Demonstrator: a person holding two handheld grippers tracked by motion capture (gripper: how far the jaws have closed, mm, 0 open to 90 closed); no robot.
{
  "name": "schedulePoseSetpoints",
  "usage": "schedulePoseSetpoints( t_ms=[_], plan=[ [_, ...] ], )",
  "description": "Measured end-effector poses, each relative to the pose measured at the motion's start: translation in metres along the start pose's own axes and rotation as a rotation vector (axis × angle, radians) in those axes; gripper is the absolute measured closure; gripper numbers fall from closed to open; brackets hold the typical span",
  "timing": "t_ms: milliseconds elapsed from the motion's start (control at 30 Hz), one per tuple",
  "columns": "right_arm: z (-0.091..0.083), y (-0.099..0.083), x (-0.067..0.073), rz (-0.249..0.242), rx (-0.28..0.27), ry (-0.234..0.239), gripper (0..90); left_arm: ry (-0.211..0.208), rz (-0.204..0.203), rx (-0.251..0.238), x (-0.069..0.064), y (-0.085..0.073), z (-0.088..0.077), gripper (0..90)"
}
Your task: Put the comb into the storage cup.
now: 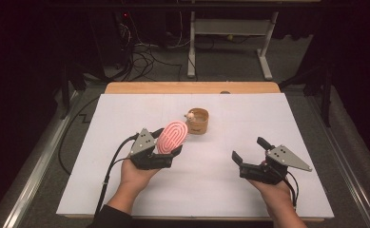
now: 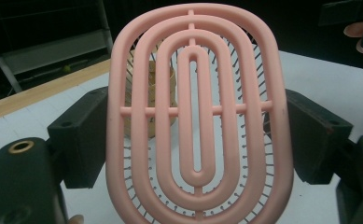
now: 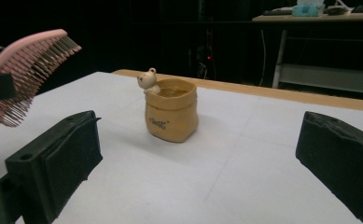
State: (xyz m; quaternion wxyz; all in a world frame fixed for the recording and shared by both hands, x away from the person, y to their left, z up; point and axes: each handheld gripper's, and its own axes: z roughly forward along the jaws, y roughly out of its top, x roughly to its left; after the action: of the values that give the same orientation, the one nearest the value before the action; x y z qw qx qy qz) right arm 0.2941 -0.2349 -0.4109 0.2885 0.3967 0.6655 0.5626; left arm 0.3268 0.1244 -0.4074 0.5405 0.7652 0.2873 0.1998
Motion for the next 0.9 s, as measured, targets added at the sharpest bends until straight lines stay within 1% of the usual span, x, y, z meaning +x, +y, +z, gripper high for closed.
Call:
schedulePoseSetpoints(
  t_ms=[67,133,233,267,367,400,433,467,500,733,767,800,900],
  plan=[
    [0.002,0.002,0.001,0.005,0.003,0.006,0.3,-0.006,-0.003,0.002,-0.001,0.000,0.001,18.1],
    [0.007,0.006,0.006,0.020,0.006,0.027,0.3,-0.006,0.006,0.007,-0.003,0.000,0.003,18.1],
    [0.010,0.008,0.010,0.025,0.010,0.041,0.7,-0.009,0.011,0.006,-0.006,0.001,0.004,18.1],
    [0.014,0.009,0.014,0.037,0.012,0.058,0.8,-0.010,0.012,0.006,-0.007,0.001,0.005,18.1],
    [0.018,0.010,0.017,0.045,0.010,0.071,1.2,-0.013,0.014,0.002,-0.009,0.002,0.006,18.1],
    [0.021,0.011,0.021,0.053,0.008,0.083,1.5,-0.013,0.016,0.002,-0.010,0.002,0.006,18.1],
    [0.021,0.011,0.021,0.053,0.008,0.083,1.5,-0.013,0.016,0.001,-0.011,0.002,0.007,18.1],
    [0.024,0.011,0.024,0.060,0.006,0.096,1.9,-0.014,0.016,0.000,-0.011,0.003,0.008,18.1],
    [0.024,0.011,0.024,0.060,0.006,0.096,1.9,-0.013,0.018,-0.001,-0.012,0.003,0.008,18.1],
    [0.034,0.012,0.035,0.095,0.010,0.141,4.3,-0.010,0.027,-0.008,-0.019,0.004,0.013,18.1],
    [0.037,0.013,0.039,0.098,0.012,0.153,4.4,-0.010,0.030,-0.009,-0.021,0.005,0.015,18.1],
    [0.037,0.013,0.039,0.098,0.012,0.153,4.4,-0.010,0.030,-0.009,-0.021,0.005,0.015,18.1],
    [0.043,0.016,0.045,0.104,0.012,0.173,4.7,-0.013,0.035,-0.012,-0.025,0.006,0.017,18.1]
  ],
)
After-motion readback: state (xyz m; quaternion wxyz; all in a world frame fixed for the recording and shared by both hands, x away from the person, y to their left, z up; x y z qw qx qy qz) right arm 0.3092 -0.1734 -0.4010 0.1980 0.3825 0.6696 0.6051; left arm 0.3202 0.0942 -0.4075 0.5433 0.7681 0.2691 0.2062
